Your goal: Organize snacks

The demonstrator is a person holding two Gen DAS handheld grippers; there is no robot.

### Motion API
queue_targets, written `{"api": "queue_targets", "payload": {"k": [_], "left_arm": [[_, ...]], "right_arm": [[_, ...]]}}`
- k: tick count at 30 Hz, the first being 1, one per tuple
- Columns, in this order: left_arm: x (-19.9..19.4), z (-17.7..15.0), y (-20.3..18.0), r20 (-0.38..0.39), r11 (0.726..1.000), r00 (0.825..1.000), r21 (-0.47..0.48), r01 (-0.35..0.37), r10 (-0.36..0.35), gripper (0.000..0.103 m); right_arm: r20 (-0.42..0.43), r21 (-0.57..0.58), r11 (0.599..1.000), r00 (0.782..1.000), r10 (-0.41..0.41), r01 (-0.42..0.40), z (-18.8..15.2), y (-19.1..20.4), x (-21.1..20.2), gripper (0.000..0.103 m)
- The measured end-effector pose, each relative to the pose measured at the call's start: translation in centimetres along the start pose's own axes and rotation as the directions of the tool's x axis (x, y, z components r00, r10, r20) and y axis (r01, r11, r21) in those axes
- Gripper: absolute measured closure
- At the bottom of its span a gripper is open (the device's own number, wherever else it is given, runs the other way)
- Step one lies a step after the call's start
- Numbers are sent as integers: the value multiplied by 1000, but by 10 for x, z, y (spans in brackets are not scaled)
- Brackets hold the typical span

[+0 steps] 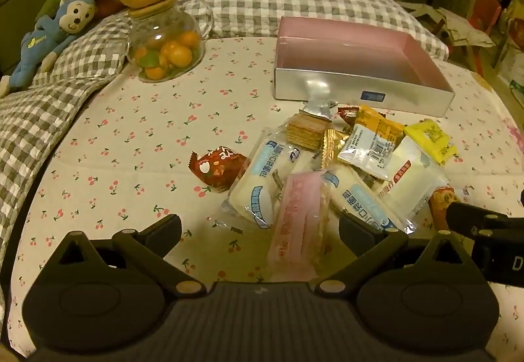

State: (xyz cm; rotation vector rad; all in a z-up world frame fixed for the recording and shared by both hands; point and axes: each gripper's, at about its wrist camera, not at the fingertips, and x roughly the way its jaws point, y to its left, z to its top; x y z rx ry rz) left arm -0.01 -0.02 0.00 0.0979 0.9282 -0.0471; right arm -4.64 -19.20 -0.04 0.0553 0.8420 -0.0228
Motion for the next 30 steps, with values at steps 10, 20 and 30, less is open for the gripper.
{"api": "queue_targets", "payload": {"k": [10,20,30], "left_arm": [[3,-1,2,-2,1000,1000,0,-1,1,1],[2,-1,2,-1,1000,1000,-1,0,0,1],[0,-2,-1,11,1000,1000,-2,1,-1,0]], "right_arm": [[1,-9,1000,1000,1,-1,-1,2,-1,0],[4,-13,1000,1000,-1,1,-1,3,-1,0],[3,-14,1000,1000,-2,2,-2,3,-1,0]]}}
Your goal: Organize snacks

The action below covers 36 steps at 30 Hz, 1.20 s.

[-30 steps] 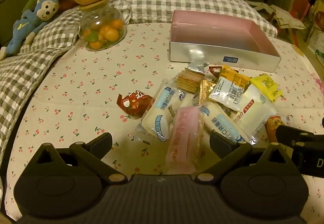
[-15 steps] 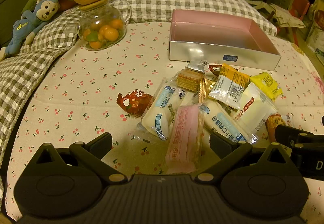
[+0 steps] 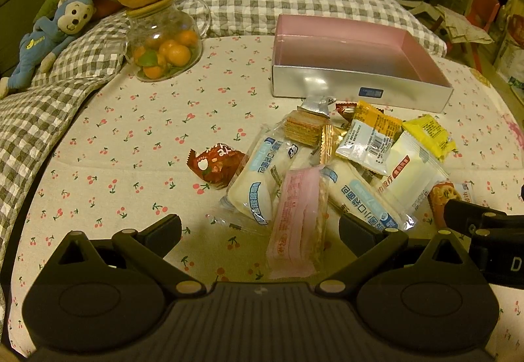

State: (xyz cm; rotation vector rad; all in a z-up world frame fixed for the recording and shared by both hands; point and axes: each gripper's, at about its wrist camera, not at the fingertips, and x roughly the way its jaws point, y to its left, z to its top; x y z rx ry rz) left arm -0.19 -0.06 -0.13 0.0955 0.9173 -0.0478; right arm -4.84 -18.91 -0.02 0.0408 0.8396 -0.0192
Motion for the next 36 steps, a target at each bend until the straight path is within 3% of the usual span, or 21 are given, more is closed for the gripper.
{"api": "queue_targets", "payload": {"k": [24,33,36], "left_arm": [[0,0,-2,-14,1000,1000,4,3,-3,1],[-4,2,1,-5,1000,1000,13,5,-5,1],[-9,8,4,36,1000,999,28,10,-11,1]], "right_arm": [[9,10,1000,1000,-8,8,-1,-2,-1,0],[61,29,1000,998,0,-2,10,-9,-12,0],[103,31,1000,995,-1,-2,17,-15,-19,0]]}}
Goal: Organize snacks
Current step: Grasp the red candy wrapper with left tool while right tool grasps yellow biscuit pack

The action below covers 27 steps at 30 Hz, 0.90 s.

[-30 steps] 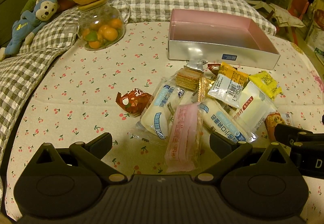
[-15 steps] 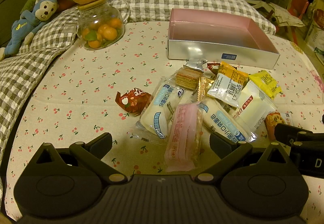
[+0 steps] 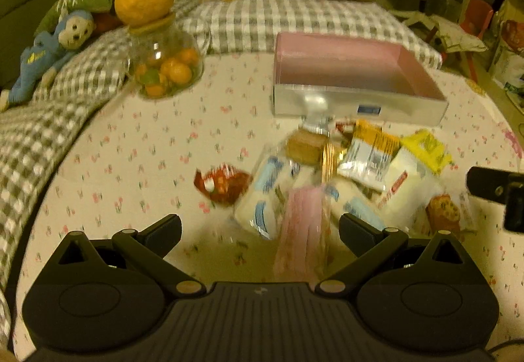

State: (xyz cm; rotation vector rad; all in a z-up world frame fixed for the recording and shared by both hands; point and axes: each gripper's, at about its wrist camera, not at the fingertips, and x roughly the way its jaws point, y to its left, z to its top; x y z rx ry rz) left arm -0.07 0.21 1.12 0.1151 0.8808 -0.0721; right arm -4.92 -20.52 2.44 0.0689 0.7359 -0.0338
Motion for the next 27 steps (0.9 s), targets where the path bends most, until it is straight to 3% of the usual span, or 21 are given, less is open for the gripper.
{"api": "queue_targets", "payload": {"k": [5,11,20,27], "left_arm": [[-4,13,3,44,998,999,54,25,-27,1],[6,26,19,-16,991,995,94,95,-94,1],[36,42,47,-150,980,970,34,197,-190,6],[56,50,68,-188,970,953,-85,226,-238,13]], "right_arm": [[-24,32,999,1000,-20,21,15,-18,1,0],[-111,73,996,992,54,-46,29,-40,14,0],[-211,147,984,969,128,-98,44,-58,40,0],[-241,309,945,952,191,-112,45,-72,68,0]]}}
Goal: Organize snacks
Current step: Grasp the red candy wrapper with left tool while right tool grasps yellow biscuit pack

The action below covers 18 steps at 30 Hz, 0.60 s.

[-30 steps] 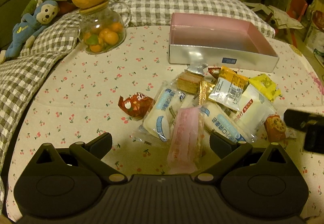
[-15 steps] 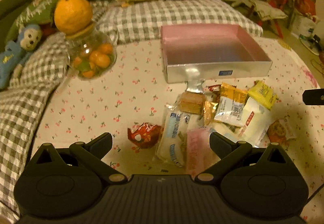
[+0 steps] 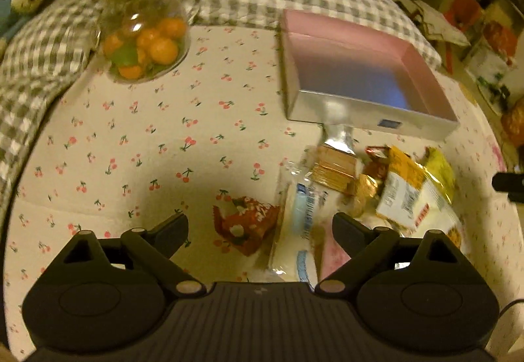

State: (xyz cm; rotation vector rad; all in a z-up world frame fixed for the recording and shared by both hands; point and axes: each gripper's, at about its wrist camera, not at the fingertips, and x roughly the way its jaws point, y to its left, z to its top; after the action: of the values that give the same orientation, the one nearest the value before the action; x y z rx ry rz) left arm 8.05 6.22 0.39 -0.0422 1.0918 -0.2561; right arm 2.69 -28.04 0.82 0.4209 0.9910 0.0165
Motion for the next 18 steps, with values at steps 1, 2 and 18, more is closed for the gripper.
{"api": "queue_targets", "payload": {"k": [1,2,18], "left_arm": [[2,1,3,-4,1000,1000,-18,0,0,15],[4,3,6,-7,999,1000,-35,-4,4,16],[37,20,22,-93,992,996,-123,-3,-9,31]], "right_arm": [[-8,30,1000,1000,9,-8,1,-3,5,0],[-17,66,998,1000,18,-17,2,-6,9,0],[-97,216,976,995,26,-4,19,5,70,2]]}}
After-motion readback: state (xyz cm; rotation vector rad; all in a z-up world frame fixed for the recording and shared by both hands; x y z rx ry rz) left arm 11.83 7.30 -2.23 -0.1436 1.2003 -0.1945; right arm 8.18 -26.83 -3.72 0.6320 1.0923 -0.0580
